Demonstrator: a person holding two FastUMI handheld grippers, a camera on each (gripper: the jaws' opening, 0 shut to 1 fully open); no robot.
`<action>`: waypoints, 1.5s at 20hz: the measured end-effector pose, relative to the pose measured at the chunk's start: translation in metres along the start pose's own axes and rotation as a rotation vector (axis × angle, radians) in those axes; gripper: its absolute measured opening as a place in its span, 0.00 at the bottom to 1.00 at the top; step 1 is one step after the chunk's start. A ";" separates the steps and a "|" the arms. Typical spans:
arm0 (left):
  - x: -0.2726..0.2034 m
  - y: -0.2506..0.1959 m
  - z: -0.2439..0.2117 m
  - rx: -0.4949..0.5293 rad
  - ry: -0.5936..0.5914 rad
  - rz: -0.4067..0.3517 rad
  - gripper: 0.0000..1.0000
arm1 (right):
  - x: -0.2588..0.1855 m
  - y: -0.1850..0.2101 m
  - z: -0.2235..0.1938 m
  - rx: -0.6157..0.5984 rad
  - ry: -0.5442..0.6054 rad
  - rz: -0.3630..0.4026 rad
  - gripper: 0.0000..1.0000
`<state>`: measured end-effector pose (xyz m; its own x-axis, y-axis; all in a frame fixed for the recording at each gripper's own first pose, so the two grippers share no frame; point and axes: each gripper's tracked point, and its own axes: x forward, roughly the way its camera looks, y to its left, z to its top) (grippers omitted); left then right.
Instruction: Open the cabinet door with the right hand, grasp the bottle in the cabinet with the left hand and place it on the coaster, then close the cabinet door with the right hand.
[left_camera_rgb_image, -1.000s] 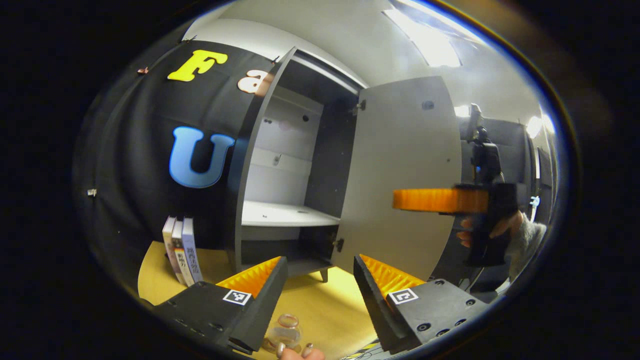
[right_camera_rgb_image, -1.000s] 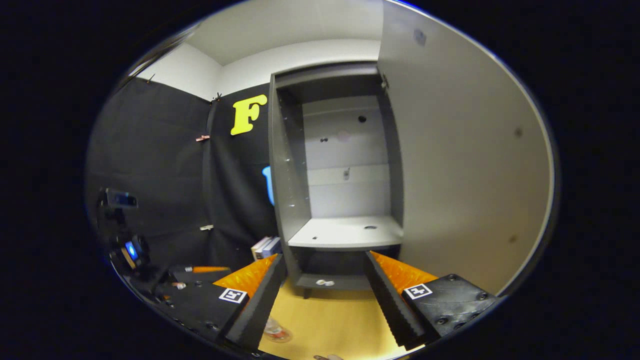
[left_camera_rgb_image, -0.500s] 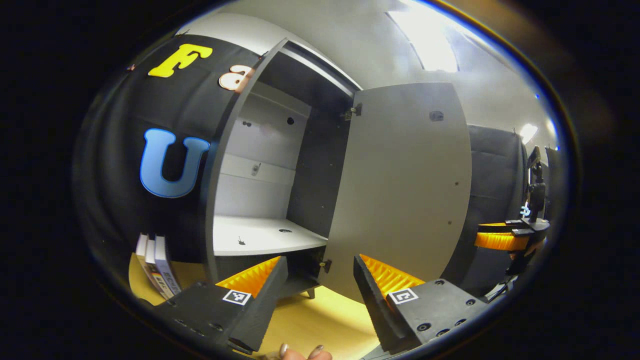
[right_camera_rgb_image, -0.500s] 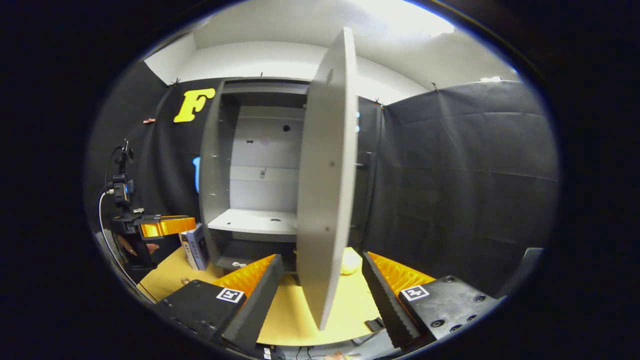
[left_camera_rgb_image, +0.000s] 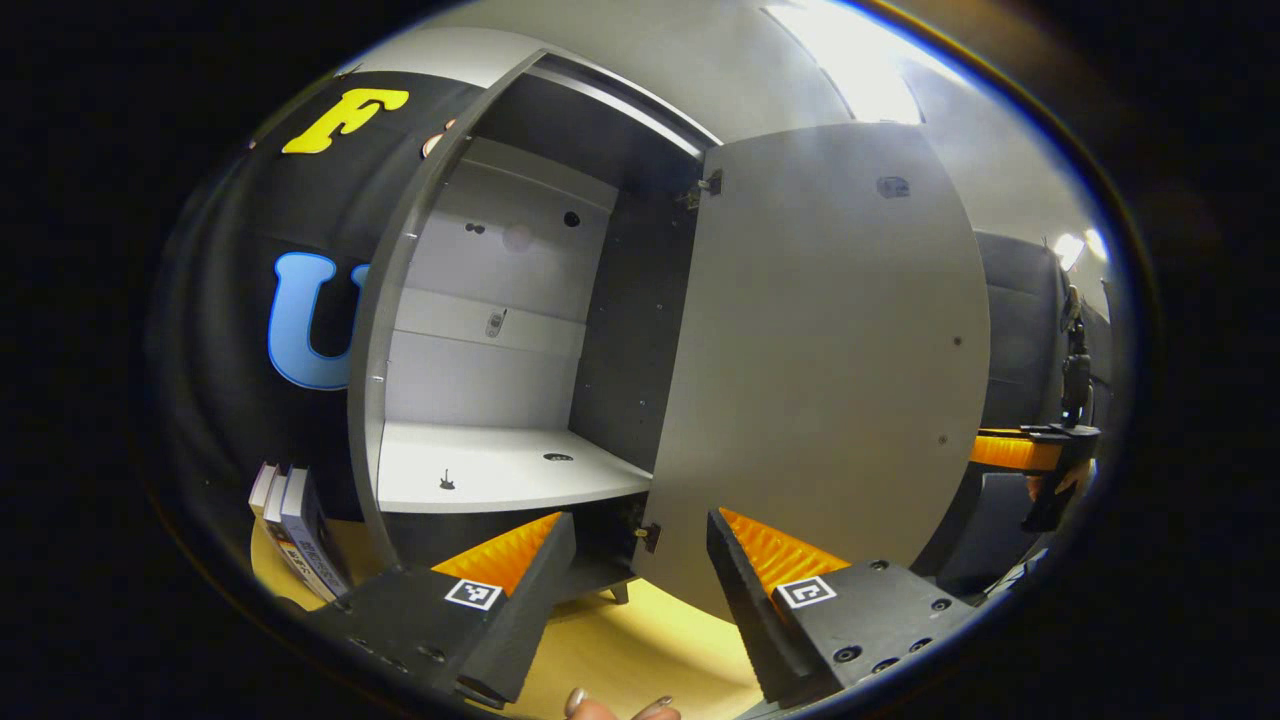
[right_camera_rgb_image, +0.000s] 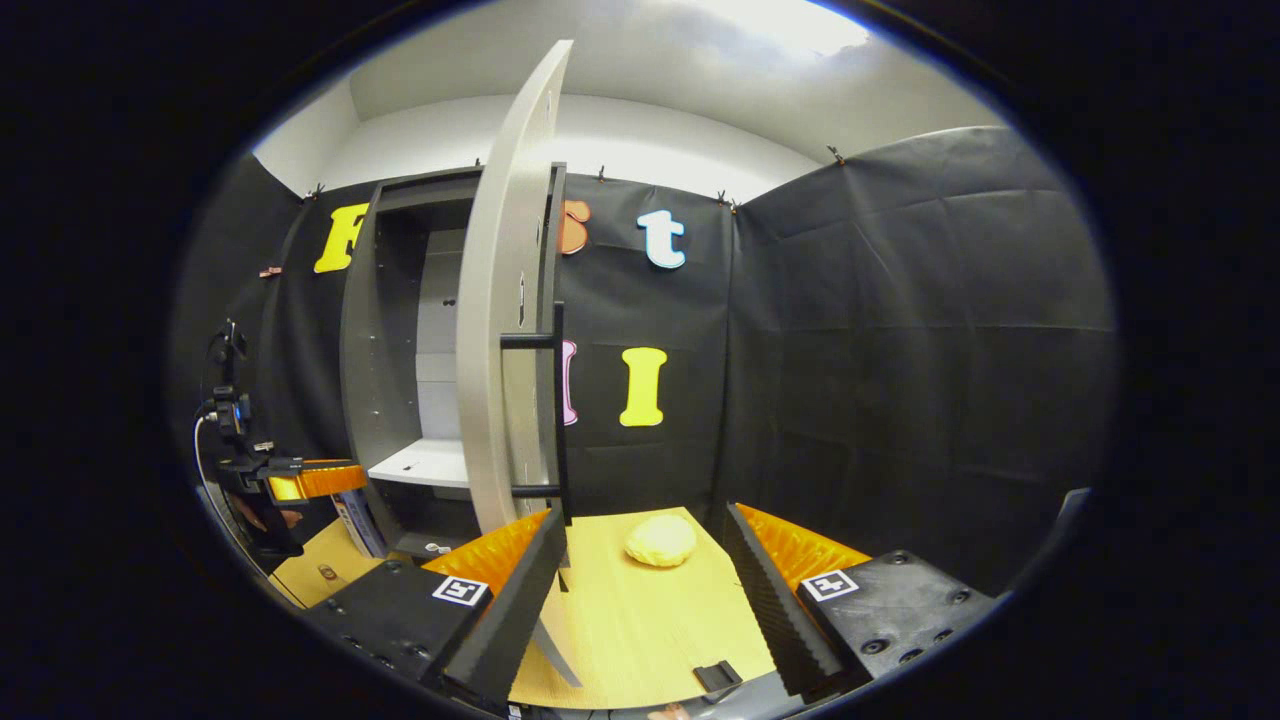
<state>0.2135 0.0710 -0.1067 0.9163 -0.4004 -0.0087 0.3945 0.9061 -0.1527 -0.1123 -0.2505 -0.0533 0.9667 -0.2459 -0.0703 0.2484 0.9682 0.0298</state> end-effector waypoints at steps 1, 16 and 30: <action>0.002 0.001 -0.002 0.003 0.001 0.015 0.84 | 0.005 0.002 0.002 -0.004 -0.002 0.031 0.94; -0.019 0.002 -0.019 0.058 0.055 0.067 0.84 | 0.003 0.064 -0.003 0.062 0.048 0.306 0.96; -0.116 0.062 0.003 0.070 0.013 0.224 0.85 | 0.016 0.204 0.004 0.109 0.044 0.570 0.97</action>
<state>0.1318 0.1745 -0.1124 0.9806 -0.1901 -0.0475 0.1861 0.9796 -0.0763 -0.0463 -0.0573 -0.0441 0.9468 0.3172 -0.0540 -0.3035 0.9362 0.1774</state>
